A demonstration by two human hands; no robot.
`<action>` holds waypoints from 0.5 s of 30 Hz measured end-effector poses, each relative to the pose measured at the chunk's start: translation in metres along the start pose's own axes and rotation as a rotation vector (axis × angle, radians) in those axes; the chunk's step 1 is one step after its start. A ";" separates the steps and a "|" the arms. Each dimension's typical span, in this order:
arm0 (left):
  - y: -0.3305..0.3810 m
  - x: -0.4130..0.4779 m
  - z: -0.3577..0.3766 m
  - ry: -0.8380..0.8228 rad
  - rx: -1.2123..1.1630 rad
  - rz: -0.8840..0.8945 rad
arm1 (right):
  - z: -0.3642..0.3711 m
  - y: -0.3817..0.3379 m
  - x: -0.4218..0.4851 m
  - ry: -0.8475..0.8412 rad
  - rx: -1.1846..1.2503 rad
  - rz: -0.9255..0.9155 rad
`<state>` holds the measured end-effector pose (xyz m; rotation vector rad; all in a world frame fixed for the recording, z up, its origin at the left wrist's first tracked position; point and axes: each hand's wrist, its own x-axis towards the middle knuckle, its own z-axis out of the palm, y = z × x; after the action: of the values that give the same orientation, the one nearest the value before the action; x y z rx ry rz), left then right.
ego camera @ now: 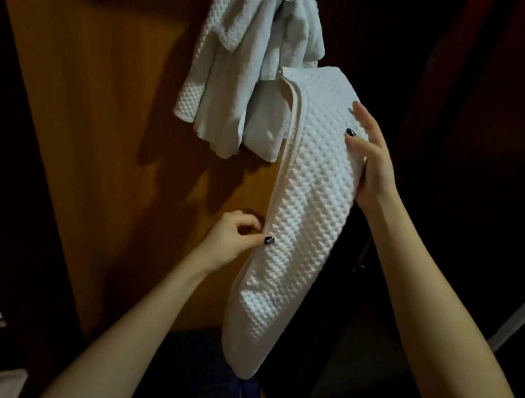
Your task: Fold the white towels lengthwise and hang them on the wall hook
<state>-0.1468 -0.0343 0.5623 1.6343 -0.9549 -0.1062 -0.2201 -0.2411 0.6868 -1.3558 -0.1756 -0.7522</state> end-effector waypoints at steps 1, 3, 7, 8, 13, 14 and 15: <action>0.001 0.002 0.000 0.010 0.052 -0.001 | 0.001 0.000 0.000 -0.001 0.013 0.008; 0.003 0.006 -0.002 -0.030 0.072 0.010 | 0.001 -0.002 0.002 -0.001 0.031 0.023; 0.006 0.010 -0.003 -0.209 0.025 0.001 | 0.003 -0.007 0.004 -0.007 0.048 0.041; 0.005 0.011 0.000 -0.204 0.052 0.010 | 0.003 -0.008 0.004 -0.011 0.055 0.041; -0.003 0.012 0.011 0.027 0.115 0.113 | 0.001 -0.014 0.007 0.054 0.021 0.024; -0.004 0.010 0.012 0.055 0.107 0.141 | -0.001 -0.016 0.008 0.079 0.016 0.019; -0.006 0.009 0.013 0.060 0.091 0.171 | -0.003 -0.017 0.008 0.101 0.023 0.015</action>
<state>-0.1448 -0.0496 0.5568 1.6220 -1.0614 0.1039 -0.2243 -0.2478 0.7039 -1.2928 -0.0939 -0.8017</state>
